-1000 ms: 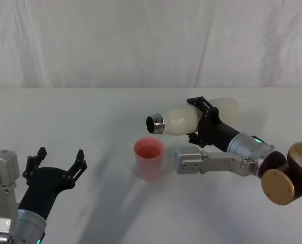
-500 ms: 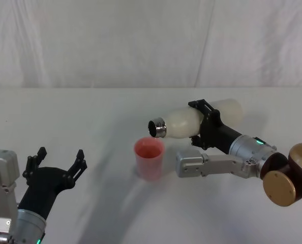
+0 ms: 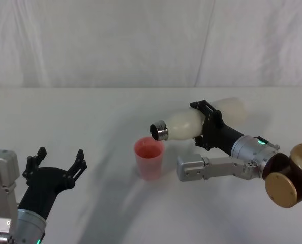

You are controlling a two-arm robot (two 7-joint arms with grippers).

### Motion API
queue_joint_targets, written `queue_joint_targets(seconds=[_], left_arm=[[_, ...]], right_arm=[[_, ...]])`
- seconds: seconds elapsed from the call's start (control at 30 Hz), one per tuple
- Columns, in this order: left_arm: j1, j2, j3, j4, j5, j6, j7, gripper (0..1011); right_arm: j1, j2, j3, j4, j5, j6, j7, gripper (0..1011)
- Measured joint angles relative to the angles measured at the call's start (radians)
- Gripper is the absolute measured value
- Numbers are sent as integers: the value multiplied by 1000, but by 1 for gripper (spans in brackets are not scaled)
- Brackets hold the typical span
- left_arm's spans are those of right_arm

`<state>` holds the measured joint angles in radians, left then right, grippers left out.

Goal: Grasp the thermos with one hand and pour water into the cup lid.

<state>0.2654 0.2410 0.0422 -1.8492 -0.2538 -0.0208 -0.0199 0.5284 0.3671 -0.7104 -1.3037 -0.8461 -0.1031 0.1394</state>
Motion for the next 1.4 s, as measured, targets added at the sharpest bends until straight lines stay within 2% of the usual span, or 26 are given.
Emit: queue_joint_targets(seconds=[0.7,1.4], left_arm=[[0,0,0,0,0,0,0,1001],[0,0,0,0,0,0,0,1001]], right_arm=[[10,11,-11,-9,-17,-1,7,958],[20,20,-31,-40,-60,15,7,958]])
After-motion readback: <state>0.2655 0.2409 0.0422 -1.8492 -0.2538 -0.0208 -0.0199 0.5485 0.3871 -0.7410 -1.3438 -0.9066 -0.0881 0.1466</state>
